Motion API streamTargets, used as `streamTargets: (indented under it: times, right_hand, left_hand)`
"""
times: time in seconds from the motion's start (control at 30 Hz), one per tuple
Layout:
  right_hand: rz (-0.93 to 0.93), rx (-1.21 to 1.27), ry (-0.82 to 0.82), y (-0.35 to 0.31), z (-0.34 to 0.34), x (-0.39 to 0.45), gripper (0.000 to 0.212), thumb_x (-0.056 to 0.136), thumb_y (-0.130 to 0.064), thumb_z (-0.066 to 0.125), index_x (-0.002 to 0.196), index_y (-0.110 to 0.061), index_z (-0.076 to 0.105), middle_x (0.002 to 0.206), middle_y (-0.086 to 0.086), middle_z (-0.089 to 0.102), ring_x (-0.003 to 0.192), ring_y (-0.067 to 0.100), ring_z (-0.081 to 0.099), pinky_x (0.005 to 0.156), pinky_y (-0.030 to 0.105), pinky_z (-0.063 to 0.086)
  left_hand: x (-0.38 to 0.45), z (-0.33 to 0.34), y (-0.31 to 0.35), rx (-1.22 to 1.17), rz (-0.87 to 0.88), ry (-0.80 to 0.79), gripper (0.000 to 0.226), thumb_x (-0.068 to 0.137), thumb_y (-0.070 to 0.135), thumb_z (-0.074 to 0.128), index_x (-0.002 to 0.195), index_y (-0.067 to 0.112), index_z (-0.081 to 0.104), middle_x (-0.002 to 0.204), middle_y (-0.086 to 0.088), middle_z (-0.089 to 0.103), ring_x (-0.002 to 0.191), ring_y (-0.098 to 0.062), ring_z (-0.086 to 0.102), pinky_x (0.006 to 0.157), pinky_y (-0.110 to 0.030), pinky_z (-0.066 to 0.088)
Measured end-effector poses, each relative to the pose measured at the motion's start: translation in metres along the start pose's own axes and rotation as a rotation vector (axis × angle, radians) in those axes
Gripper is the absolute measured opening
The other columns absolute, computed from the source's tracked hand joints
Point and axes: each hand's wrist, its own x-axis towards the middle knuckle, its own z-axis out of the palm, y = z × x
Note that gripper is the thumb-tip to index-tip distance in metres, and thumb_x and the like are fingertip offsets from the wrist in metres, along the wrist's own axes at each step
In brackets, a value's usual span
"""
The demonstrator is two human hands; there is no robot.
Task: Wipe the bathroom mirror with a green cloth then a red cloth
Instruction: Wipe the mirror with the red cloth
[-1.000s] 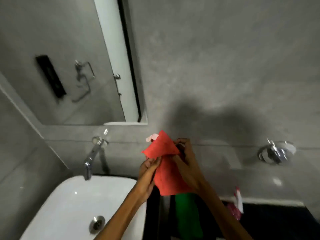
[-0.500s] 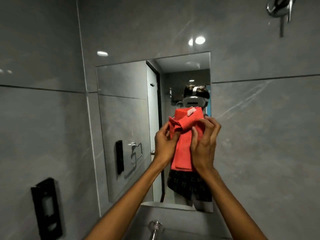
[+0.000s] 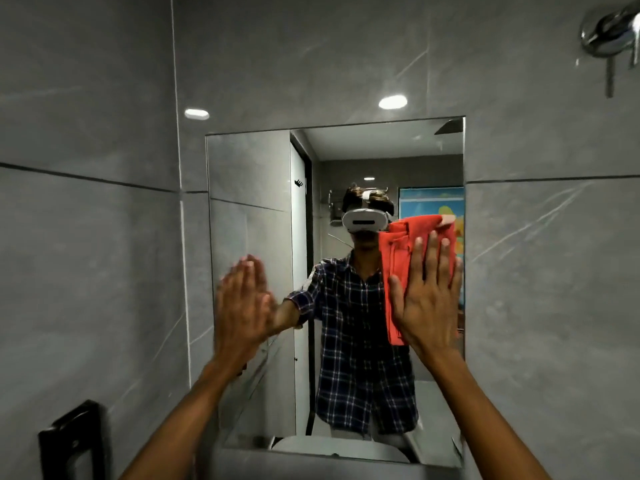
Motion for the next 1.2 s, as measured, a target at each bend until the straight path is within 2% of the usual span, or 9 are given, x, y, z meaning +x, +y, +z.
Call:
streamTargets:
  times: [0.13, 0.27, 0.37, 0.5, 0.57, 0.63, 0.83, 0.97, 1.2]
  right_hand:
    - [0.356, 0.032, 0.100, -0.054, 0.019, 0.017, 0.079, 0.106, -0.051, 0.029, 0.164, -0.008, -0.001, 0.173, 0.018, -0.001, 0.162, 0.036, 0.002, 0.130, 0.058, 0.012]
    - [0.500, 0.120, 0.184, -0.133, 0.032, 0.044, 0.082, 0.104, -0.056, 0.033, 0.164, -0.006, 0.006, 0.171, 0.023, 0.008, 0.160, 0.041, 0.011, 0.129, 0.059, 0.015]
    - [0.208, 0.170, 0.175, -0.197, 0.051, 0.043, 0.078, 0.105, -0.049, 0.032, 0.164, -0.005, 0.007, 0.172, 0.022, 0.003, 0.161, 0.039, 0.005, 0.130, 0.057, 0.007]
    - [-0.567, 0.132, -0.038, -0.232, 0.070, 0.019, 0.074, 0.106, -0.043, 0.039, 0.165, -0.008, 0.010, 0.174, 0.017, 0.001, 0.162, 0.032, 0.001, 0.131, 0.053, -0.005]
    - [-0.740, 0.059, -0.093, -0.214, 0.069, 0.020, 0.076, 0.105, -0.042, 0.039, 0.165, -0.008, 0.008, 0.174, 0.015, -0.001, 0.162, 0.031, -0.003, 0.131, 0.051, -0.008]
    - [-0.755, 0.022, -0.106, -0.189, 0.063, 0.019, 0.080, 0.102, -0.042, 0.041, 0.165, -0.009, 0.005, 0.174, 0.015, -0.003, 0.162, 0.030, -0.004, 0.131, 0.052, -0.006]
    - [-0.461, -0.014, 0.016, -0.078, 0.029, 0.040, 0.084, 0.099, -0.039, 0.042, 0.165, -0.008, 0.000, 0.174, 0.014, -0.007, 0.162, 0.029, -0.005, 0.130, 0.058, 0.011]
    - [-0.129, -0.032, 0.167, -0.012, -0.004, 0.095, 0.079, 0.102, -0.038, 0.034, 0.165, -0.009, -0.004, 0.173, 0.016, -0.006, 0.162, 0.031, -0.002, 0.132, 0.051, 0.000]
    - [0.433, 0.030, 0.326, -0.031, -0.030, 0.176, 0.071, 0.104, -0.038, 0.028, 0.164, -0.005, 0.008, 0.172, 0.022, 0.010, 0.160, 0.039, 0.011, 0.130, 0.056, 0.016]
  left_hand:
    - [-0.002, 0.008, -0.045, 0.062, -0.093, -0.106, 0.076, 0.103, 0.050, 0.010, 0.162, 0.001, 0.004, 0.172, -0.019, 0.001, 0.161, -0.035, 0.006, 0.126, -0.062, 0.017]
    - [-0.001, 0.011, -0.046, 0.046, -0.058, -0.093, 0.071, 0.104, 0.049, 0.008, 0.162, 0.011, -0.008, 0.172, -0.022, 0.005, 0.160, -0.037, 0.008, 0.128, -0.060, 0.015]
    - [-0.002, 0.011, -0.048, 0.045, -0.035, -0.059, 0.069, 0.104, 0.042, 0.014, 0.162, 0.013, -0.009, 0.172, -0.021, 0.006, 0.161, -0.033, 0.007, 0.127, -0.060, 0.017]
    - [-0.006, 0.011, -0.052, 0.032, 0.018, -0.071, 0.084, 0.102, 0.059, 0.018, 0.158, -0.003, 0.016, 0.163, -0.032, 0.025, 0.155, -0.038, 0.017, 0.125, -0.060, 0.016]
    - [-0.007, 0.010, -0.055, 0.060, -0.001, -0.085, 0.072, 0.105, 0.045, 0.024, 0.152, -0.010, 0.030, 0.160, -0.033, 0.030, 0.152, -0.041, 0.024, 0.120, -0.068, 0.026]
    - [-0.007, 0.007, -0.054, 0.096, -0.029, -0.094, 0.064, 0.101, 0.026, 0.030, 0.155, -0.008, 0.026, 0.165, -0.027, 0.024, 0.154, -0.039, 0.023, 0.118, -0.069, 0.029]
    - [-0.006, 0.002, -0.050, 0.104, -0.062, -0.104, 0.071, 0.096, 0.025, 0.028, 0.160, -0.002, 0.014, 0.171, -0.020, 0.011, 0.159, -0.036, 0.016, 0.126, -0.059, 0.019]
    - [-0.005, 0.004, -0.046, 0.091, -0.072, -0.093, 0.070, 0.096, 0.025, 0.027, 0.159, -0.005, 0.017, 0.170, -0.023, 0.015, 0.157, -0.039, 0.020, 0.125, -0.061, 0.020]
    - [-0.006, 0.010, -0.055, 0.073, -0.036, -0.070, 0.072, 0.098, 0.027, 0.026, 0.162, 0.004, 0.005, 0.173, -0.014, 0.003, 0.160, -0.033, 0.012, 0.129, -0.055, 0.014]
